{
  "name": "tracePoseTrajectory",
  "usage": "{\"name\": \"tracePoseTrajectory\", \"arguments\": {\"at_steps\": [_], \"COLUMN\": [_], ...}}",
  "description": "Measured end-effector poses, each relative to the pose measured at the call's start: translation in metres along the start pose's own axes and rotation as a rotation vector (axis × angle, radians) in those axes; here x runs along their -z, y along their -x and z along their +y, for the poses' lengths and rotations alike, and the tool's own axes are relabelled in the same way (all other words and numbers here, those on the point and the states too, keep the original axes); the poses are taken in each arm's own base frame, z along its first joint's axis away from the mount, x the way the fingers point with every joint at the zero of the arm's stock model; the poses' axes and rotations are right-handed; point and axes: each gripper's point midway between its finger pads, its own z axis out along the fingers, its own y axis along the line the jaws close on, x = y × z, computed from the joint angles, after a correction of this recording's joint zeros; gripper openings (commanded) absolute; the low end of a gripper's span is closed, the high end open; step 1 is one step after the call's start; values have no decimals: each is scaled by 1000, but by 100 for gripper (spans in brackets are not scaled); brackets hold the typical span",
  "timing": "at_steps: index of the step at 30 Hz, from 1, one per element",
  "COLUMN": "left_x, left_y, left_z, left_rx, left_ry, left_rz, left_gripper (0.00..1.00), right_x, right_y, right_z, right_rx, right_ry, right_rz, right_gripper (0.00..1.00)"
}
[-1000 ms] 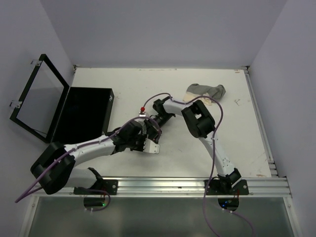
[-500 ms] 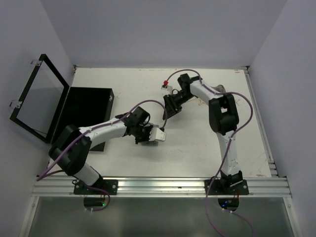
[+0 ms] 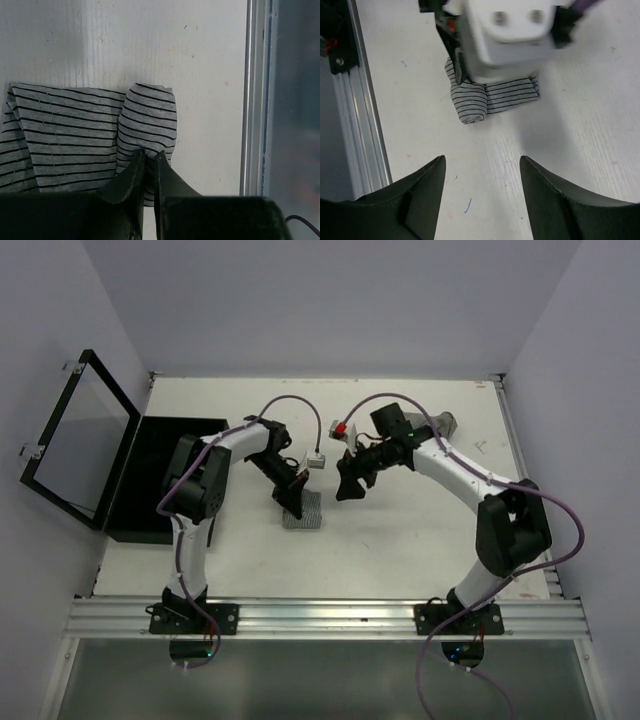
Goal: Roll the underwear
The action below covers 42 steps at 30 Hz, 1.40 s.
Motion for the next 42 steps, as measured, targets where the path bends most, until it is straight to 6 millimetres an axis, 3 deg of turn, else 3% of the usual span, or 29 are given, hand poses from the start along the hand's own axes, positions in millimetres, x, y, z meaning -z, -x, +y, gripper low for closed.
{"name": "tracePoseTrajectory", "arguments": {"at_steps": [4, 9, 14, 19, 23, 26, 27, 28, 33, 37, 40, 42], "left_x": [1, 0, 1, 3, 3, 4, 4, 4, 10, 26, 61, 101], "left_y": [2, 3, 2, 2, 2, 1, 0, 0, -4, -8, -4, 1], "left_z": [1, 2, 3, 4, 5, 4, 4, 4, 6, 13, 28, 36], "left_rx": [76, 108, 121, 139, 151, 162, 165, 167, 163, 106, 43, -8], "left_ry": [-64, -92, -99, -108, -116, -121, -123, -122, -98, -6, 138, 280], "left_rz": [0, 11, 5, -15, -28, -31, -30, -31, -48, -66, -129, -199], "left_gripper": [0, 0, 1, 2, 4, 8, 13, 17, 32, 40, 41, 43], "right_x": [-34, -75, -99, -117, -129, -136, -138, -139, -143, -154, -158, -160], "right_y": [-9, -24, -18, -32, -47, -52, -52, -51, -48, -40, -39, -39], "right_z": [26, 53, 47, 34, 28, 23, 21, 20, 24, 27, 27, 28], "right_rx": [191, 400, 529, 573, 595, 620, 626, 633, 628, 583, 521, 465], "right_ry": [-17, -14, -57, -79, -75, -82, -87, -87, -45, 25, 78, 124], "right_rz": [65, 116, 100, 119, 139, 147, 146, 144, 146, 155, 160, 170], "right_gripper": [76, 78, 77, 73, 64, 26, 5, 0, 0, 0, 0, 0]}}
